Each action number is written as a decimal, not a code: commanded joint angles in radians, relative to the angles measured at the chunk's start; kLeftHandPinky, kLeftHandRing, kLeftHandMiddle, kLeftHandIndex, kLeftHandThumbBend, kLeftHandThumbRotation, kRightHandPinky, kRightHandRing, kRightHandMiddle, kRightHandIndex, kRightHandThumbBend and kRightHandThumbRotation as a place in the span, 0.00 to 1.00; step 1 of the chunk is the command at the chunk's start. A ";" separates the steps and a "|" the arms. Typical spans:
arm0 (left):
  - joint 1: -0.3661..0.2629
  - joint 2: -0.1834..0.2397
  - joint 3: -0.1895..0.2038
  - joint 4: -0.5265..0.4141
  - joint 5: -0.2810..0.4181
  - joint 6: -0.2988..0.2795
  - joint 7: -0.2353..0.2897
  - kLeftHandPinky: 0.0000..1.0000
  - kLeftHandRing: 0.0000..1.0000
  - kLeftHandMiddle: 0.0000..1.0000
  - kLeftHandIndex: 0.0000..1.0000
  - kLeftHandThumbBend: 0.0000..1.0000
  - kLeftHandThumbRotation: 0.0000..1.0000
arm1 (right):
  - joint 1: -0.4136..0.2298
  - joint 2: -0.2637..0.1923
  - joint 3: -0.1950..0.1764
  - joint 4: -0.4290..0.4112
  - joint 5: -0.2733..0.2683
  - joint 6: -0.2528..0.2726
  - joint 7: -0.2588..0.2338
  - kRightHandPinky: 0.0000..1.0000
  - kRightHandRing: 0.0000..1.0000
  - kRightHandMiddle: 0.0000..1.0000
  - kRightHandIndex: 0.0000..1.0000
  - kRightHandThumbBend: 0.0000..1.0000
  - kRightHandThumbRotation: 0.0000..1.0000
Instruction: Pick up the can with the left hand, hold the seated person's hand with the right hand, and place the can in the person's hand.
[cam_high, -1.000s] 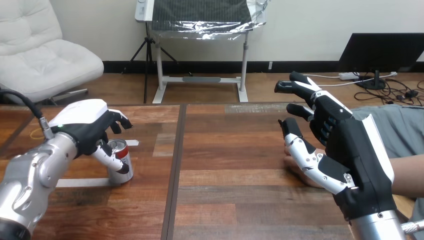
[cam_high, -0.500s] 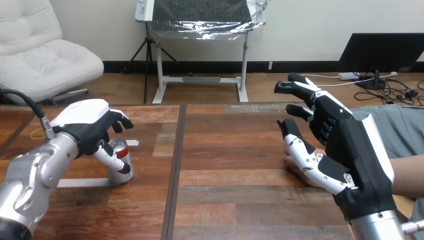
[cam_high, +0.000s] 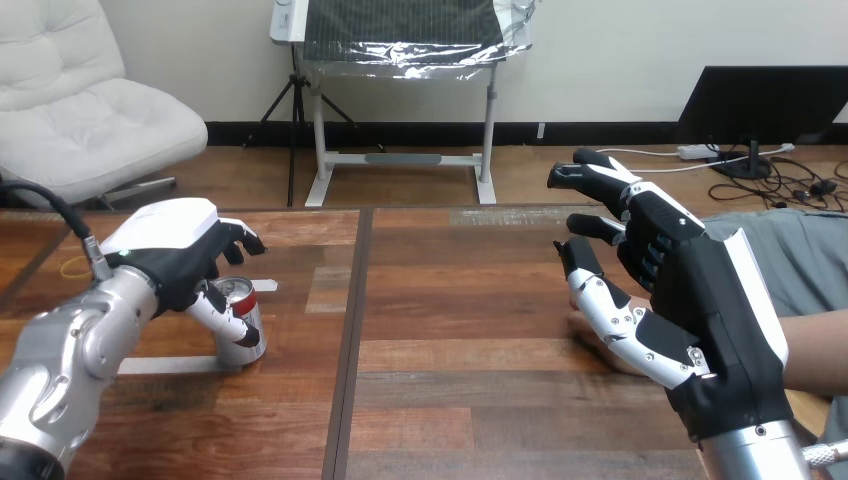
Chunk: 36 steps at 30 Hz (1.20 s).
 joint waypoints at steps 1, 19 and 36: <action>-0.013 0.003 0.001 -0.042 0.005 -0.001 0.035 0.61 0.74 0.79 0.79 0.84 0.15 | -0.057 -0.007 -0.009 -0.007 0.007 -0.014 0.001 0.79 0.90 0.90 0.74 0.28 0.00; 0.039 0.021 0.049 -0.128 -0.028 -0.031 0.095 0.68 0.78 0.81 0.81 0.82 0.18 | -0.059 -0.005 -0.009 -0.008 0.007 -0.006 0.000 0.78 0.89 0.90 0.74 0.28 0.00; 0.079 0.035 0.090 -0.184 -0.042 -0.066 0.137 0.68 0.77 0.81 0.82 0.81 0.20 | -0.066 -0.009 -0.011 0.003 0.003 -0.015 0.002 0.78 0.89 0.90 0.73 0.29 0.00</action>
